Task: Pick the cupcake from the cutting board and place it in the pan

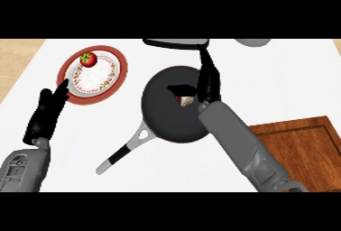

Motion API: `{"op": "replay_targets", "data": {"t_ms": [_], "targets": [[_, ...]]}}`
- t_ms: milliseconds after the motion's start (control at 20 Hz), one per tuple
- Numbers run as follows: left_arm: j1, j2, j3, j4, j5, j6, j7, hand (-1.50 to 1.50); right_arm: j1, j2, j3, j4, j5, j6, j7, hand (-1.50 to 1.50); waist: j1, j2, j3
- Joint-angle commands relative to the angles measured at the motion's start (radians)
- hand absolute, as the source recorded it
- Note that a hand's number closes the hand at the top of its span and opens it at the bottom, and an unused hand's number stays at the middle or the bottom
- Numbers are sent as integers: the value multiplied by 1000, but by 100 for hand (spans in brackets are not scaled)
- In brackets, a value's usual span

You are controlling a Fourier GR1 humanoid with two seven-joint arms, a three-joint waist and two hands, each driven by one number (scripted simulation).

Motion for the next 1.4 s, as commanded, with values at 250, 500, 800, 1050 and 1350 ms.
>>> {"op": "replay_targets", "data": {"t_ms": [250,500,800,1050,1350], "targets": [[59,-4,23,-13,2,22,-13,0,-23,0,-30,31,-188,-138,-108,-150,-63,-21,-2],[124,36,83,-30,37,2,-20,0,116,-36,-105,-122,-151,-97,-157,-150,-123,-37,-3],[151,18,73,-94,18,35,34,0,408,-231,-90,-451,-185,61,-155,-150,-146,-44,-3],[167,13,74,-45,9,33,-35,0,575,-419,-75,-763,-194,151,-1,-150,-150,-43,-5],[158,9,83,-37,16,33,-51,0,863,-581,-158,-1030,-253,262,-31,-150,-145,-39,-4]]}}
